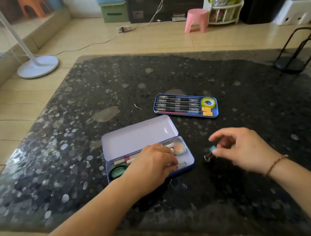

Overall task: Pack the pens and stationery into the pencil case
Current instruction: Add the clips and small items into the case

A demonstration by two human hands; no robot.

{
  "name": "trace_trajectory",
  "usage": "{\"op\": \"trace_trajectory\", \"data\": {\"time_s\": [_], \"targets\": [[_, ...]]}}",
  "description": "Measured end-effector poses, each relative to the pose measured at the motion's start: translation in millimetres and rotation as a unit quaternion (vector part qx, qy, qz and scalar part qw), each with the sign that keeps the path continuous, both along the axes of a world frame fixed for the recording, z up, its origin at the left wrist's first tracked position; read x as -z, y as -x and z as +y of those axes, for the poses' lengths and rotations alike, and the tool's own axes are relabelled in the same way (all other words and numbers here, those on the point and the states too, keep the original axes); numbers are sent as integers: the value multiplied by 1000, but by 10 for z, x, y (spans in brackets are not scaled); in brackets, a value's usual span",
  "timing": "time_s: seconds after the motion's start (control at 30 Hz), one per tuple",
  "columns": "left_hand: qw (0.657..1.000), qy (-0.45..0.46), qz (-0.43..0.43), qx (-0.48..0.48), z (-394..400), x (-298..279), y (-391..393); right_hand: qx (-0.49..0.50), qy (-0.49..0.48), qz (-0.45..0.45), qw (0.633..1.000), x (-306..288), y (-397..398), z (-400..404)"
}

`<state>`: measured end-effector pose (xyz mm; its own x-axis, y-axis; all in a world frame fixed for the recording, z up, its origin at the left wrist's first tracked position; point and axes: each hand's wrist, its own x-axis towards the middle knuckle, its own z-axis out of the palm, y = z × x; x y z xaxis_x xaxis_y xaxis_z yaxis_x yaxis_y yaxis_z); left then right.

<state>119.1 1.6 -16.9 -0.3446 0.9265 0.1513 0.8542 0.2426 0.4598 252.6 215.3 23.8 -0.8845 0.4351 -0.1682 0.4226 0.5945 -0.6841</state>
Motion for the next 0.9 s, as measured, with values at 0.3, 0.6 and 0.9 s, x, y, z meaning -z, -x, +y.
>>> {"op": "trace_trajectory", "data": {"time_s": [0.3, 0.6, 0.9], "targets": [[999, -11, -10, -34, -31, -36, -18, -99, -161, -55, 981, 9, 386, -505], [1000, -4, -5, -26, -24, -65, -20, -164, -186, -86, 965, 81, 389, -509], [999, -6, 27, -41, -33, -169, 60, -140, -162, -37, 976, 90, 212, -372]]}}
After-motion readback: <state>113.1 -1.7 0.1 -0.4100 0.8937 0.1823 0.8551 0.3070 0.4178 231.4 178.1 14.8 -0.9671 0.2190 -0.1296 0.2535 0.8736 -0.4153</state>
